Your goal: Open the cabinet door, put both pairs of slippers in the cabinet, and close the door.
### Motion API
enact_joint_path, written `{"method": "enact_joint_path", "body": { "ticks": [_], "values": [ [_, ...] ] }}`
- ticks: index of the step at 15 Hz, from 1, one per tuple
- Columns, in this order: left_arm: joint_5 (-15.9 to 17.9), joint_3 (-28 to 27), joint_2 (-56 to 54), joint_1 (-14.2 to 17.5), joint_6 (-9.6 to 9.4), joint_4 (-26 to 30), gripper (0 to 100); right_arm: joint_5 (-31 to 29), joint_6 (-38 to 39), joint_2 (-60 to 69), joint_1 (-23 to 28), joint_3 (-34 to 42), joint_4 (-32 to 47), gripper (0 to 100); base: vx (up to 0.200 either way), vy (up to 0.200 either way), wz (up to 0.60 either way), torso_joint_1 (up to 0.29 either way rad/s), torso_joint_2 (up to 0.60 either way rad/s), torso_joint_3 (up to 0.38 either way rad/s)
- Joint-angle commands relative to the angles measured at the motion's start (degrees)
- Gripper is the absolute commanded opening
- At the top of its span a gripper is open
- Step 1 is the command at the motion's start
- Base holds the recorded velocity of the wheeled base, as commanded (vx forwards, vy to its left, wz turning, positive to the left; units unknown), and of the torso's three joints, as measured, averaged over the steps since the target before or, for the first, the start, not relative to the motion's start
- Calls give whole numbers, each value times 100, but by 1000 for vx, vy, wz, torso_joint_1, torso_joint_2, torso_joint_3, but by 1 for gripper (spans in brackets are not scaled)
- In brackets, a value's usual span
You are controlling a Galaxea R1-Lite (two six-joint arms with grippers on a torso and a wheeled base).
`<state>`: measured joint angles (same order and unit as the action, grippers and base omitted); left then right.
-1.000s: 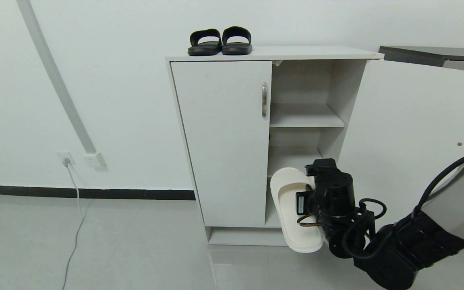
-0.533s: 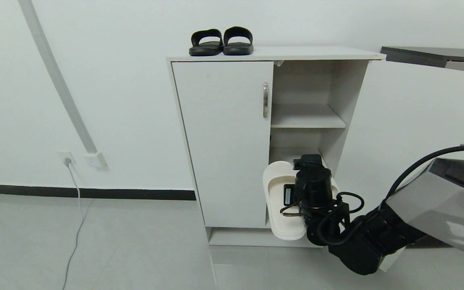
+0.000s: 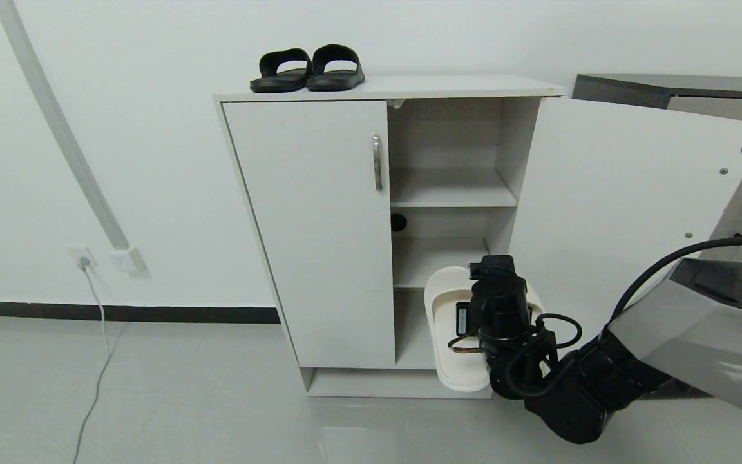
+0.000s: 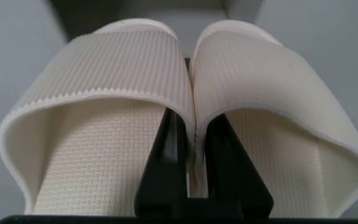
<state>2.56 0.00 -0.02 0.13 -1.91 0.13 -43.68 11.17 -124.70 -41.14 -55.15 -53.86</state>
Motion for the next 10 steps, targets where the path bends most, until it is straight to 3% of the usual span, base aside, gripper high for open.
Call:
{"method": "enact_joint_path", "body": {
  "ticks": [1,10],
  "values": [
    [-1,0,11,-5,-2,4,0,9,0,-20,-78,39,-19,0,0,0,0,0,0,0],
    [-1,0,11,-5,-2,4,0,149,-53,-371,-289,-145,-107,0,0,0,0,0,0,0]
  ]
}}
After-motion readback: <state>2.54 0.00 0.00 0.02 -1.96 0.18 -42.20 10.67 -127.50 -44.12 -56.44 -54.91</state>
